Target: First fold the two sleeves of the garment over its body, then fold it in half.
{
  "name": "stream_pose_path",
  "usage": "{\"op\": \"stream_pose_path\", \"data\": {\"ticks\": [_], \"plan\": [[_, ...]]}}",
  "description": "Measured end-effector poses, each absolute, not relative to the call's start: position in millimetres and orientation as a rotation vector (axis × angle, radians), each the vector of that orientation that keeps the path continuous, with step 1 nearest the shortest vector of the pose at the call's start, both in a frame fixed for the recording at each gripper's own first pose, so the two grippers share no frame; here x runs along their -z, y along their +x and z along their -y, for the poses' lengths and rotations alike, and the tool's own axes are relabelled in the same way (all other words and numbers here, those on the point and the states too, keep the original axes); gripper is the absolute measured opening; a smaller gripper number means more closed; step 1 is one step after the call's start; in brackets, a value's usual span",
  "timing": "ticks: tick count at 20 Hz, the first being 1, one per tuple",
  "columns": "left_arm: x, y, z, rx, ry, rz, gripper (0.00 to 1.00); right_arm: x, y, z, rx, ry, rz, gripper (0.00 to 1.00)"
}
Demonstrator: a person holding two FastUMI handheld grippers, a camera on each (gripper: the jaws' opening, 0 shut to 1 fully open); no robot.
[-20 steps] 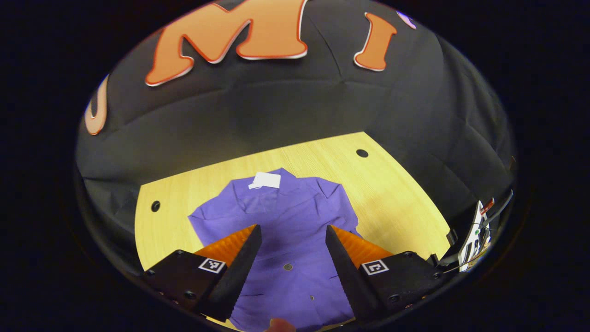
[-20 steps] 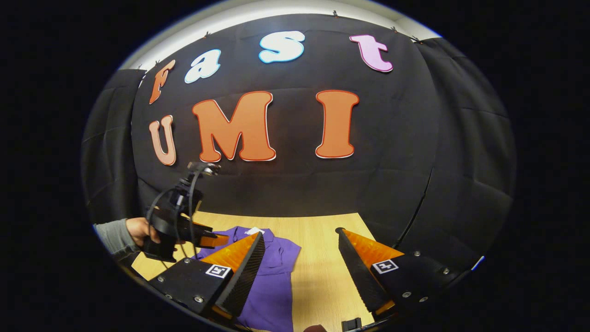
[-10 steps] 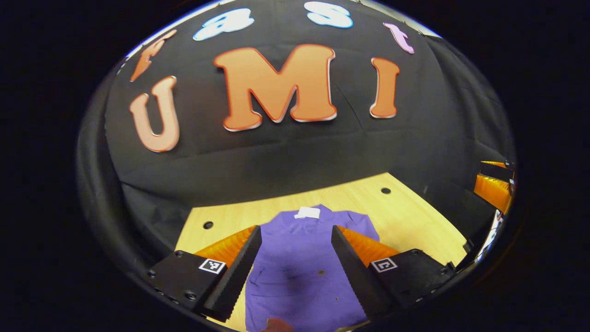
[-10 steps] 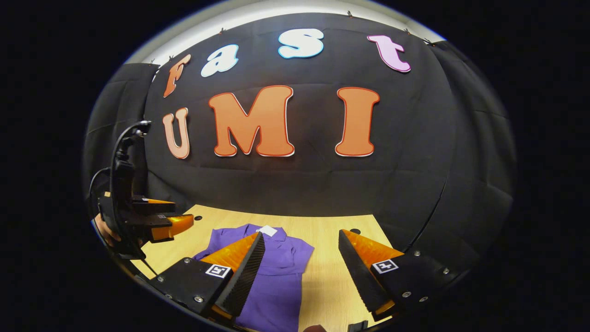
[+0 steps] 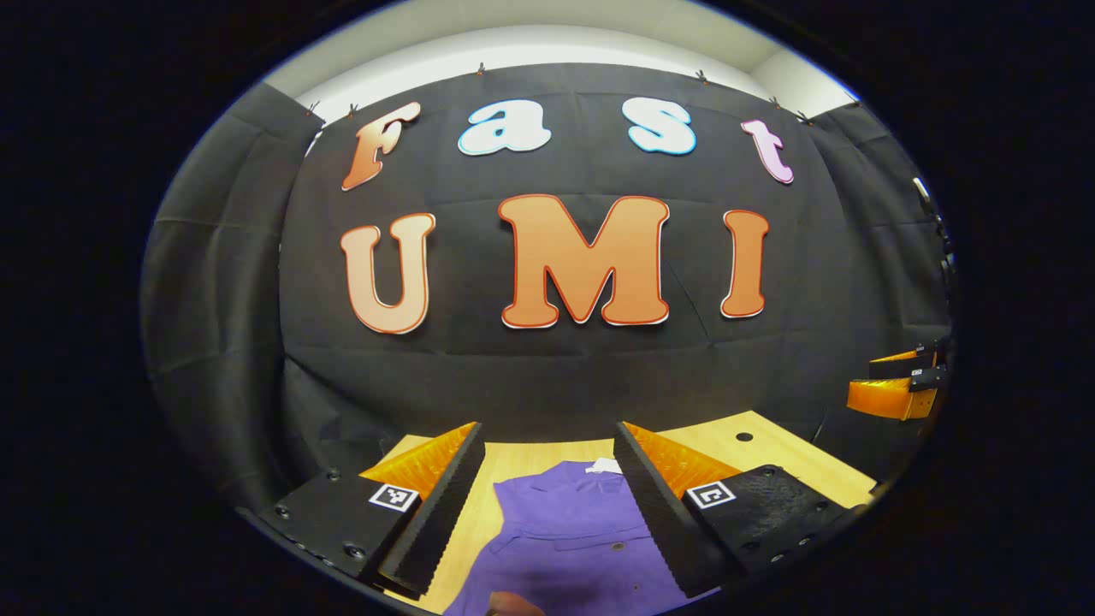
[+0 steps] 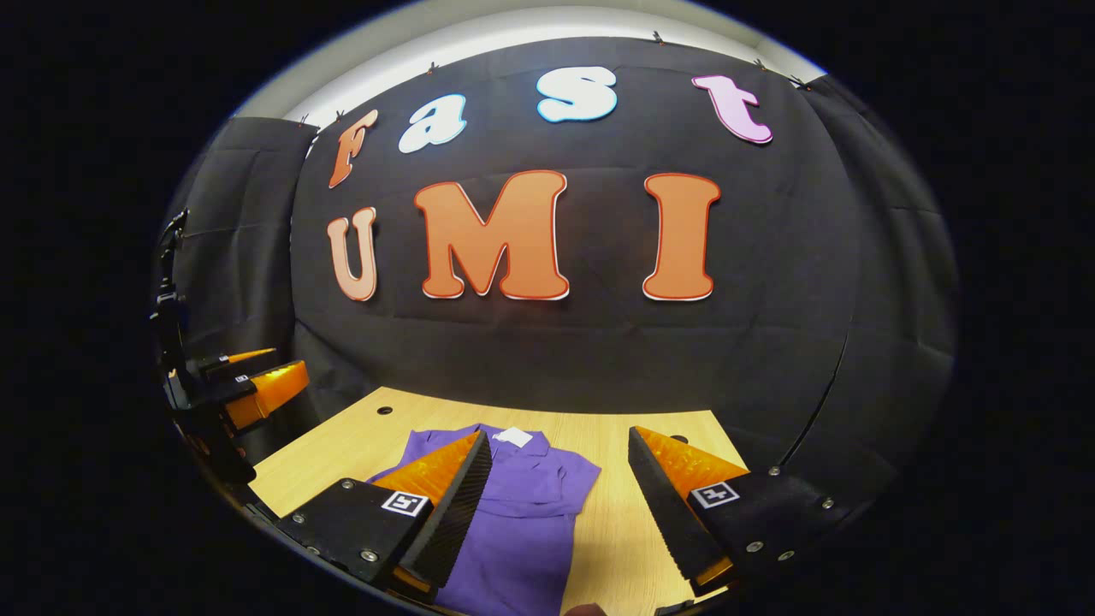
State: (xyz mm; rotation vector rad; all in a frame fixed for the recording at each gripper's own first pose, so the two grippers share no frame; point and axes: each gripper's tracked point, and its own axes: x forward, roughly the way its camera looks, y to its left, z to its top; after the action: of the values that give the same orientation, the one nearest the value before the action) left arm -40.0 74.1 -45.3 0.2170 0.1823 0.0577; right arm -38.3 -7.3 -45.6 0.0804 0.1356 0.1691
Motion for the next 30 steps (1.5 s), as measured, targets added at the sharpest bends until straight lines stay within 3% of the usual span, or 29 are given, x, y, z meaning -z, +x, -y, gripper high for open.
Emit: {"op": "stream_pose_path", "data": {"ticks": [8, 15, 21, 30], "plan": [[128.9, -86.4, -122.6, -0.102, 0.264, -0.419, 0.98, 148.1, -64.9, -2.2, -0.164, 0.114, -0.429, 0.95], [244.8, -126.5, -180.8, -0.151, 0.159, -0.773, 0.99, 242.5, -99.7, -7.6, -0.143, 0.129, -0.697, 0.96], [328.0, -182.0, -209.8, -0.116, 0.165, -1.075, 0.99, 310.2, -134.7, -20.1, -0.163, 0.159, -0.900, 0.97], [412.2, -158.2, -245.1, -0.130, 0.111, -1.407, 1.00, 372.6, -170.2, -22.0, -0.176, 0.147, -1.136, 0.97]]}}
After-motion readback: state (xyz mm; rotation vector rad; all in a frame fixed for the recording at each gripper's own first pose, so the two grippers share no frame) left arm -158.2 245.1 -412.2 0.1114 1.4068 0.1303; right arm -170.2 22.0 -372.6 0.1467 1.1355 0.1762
